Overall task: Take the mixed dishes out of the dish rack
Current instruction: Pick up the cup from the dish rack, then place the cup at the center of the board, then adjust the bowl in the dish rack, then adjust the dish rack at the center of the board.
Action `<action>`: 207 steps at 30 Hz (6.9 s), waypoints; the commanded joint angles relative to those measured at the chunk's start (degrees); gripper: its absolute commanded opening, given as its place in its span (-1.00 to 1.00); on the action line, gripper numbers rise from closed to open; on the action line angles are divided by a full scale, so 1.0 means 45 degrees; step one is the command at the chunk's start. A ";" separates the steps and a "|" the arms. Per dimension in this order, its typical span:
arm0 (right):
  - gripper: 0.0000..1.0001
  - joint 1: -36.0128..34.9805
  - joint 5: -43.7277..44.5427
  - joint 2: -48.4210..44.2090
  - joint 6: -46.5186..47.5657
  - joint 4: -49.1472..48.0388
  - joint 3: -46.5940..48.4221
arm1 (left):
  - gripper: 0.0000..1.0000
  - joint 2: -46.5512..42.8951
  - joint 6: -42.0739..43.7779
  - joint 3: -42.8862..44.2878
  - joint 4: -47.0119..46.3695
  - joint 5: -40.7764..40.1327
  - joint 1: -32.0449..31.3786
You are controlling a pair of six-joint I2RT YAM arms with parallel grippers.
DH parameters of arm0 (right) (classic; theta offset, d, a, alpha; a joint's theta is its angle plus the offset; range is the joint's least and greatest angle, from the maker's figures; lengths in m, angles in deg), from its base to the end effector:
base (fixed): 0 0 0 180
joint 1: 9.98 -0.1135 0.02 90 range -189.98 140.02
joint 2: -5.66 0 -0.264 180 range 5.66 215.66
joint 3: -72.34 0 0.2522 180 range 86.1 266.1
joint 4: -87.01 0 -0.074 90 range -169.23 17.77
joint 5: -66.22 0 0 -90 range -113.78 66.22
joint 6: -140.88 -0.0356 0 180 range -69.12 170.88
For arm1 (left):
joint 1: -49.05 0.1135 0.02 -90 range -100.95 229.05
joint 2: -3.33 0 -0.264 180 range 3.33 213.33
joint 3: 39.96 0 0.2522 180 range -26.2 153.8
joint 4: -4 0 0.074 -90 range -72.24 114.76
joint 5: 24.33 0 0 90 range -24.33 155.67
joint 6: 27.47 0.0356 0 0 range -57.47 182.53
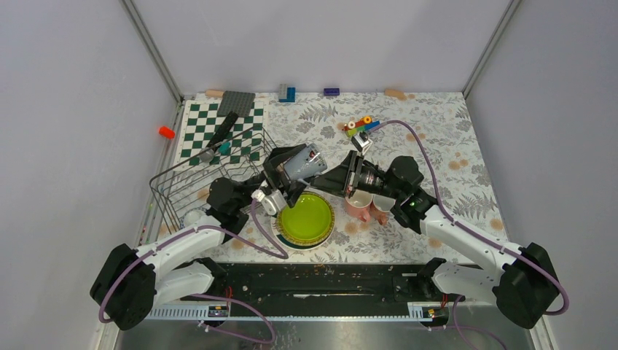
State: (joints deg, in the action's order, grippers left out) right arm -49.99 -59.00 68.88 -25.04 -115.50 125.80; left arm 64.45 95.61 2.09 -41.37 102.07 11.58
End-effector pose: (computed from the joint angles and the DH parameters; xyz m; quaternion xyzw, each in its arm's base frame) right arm 0.1784 0.1765 0.3292 -0.0414 0.6389 0.7314 0.2349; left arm 0.1640 -0.1524 0.3078 0.5061 0.2560 -0.1956 0.8000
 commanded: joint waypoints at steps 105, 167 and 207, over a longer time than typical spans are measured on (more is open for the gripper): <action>0.24 0.0451 1.5501 -0.6086 0.5601 1.5217 -0.3619 | 0.98 -0.3279 -0.9988 0.0654 0.9412 -1.3409 -0.0325; 0.99 0.0449 1.7925 -0.4187 1.2414 0.6107 -0.2891 | 0.97 -0.2685 -2.1672 0.2541 2.5020 -1.6301 0.6034; 0.85 0.0439 0.7324 0.0394 1.1786 0.4045 0.0737 | 0.97 -0.5487 -1.9102 0.1529 2.0332 -1.5080 0.6994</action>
State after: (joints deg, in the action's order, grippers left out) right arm -48.16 -2.64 62.85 30.45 -89.90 119.59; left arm 43.29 9.95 5.33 45.84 42.71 42.66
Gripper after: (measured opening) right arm 0.951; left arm 0.988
